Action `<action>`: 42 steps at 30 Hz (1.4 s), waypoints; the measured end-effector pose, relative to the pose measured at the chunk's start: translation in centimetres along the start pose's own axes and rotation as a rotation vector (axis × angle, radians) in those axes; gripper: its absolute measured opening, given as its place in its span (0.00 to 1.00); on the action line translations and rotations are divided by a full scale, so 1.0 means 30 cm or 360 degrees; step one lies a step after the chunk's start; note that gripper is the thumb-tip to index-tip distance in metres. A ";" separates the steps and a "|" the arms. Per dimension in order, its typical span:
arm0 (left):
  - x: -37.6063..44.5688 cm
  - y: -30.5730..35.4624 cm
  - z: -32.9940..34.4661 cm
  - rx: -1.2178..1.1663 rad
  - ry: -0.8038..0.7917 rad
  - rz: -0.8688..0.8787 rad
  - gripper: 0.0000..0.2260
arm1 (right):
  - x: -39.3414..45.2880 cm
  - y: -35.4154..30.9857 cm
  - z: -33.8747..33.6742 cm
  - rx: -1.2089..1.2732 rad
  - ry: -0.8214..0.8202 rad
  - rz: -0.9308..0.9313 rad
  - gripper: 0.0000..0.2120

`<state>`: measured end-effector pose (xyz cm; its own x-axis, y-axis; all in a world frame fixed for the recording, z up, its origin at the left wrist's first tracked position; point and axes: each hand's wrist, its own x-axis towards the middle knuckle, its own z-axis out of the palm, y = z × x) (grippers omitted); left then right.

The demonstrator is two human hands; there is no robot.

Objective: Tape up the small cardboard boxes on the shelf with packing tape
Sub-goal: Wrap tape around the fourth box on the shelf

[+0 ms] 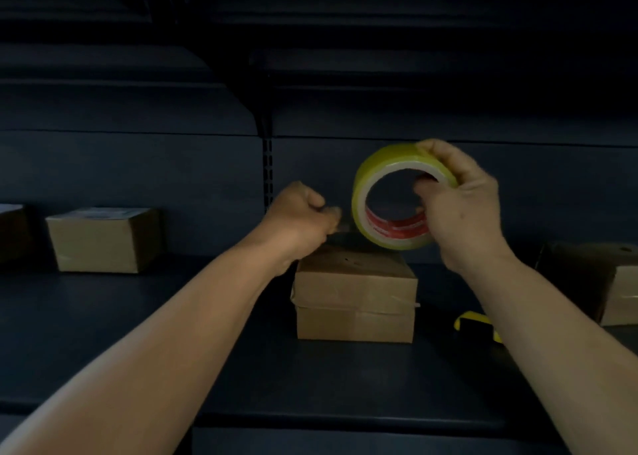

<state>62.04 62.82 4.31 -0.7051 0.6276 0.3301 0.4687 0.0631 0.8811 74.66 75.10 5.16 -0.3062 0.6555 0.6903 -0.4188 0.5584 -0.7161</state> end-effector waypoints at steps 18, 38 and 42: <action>0.018 -0.062 -0.020 0.0622 -0.0204 0.0047 0.05 | 0.058 -0.013 -0.140 -0.1048 -0.0573 0.0111 0.20; 0.046 -0.025 -0.010 0.1371 -0.0475 0.0086 0.04 | 0.078 -0.071 -0.082 -0.1409 -0.0818 0.0089 0.17; 0.044 -0.021 -0.033 0.1470 -0.0477 0.0078 0.09 | 0.075 -0.076 -0.083 -0.1424 -0.0808 0.0084 0.17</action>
<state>60.29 62.84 4.52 -0.5688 0.8093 0.1468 0.8171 0.5355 0.2135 77.04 76.56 8.08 -0.7180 0.5141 0.4692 0.3321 0.8455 -0.4182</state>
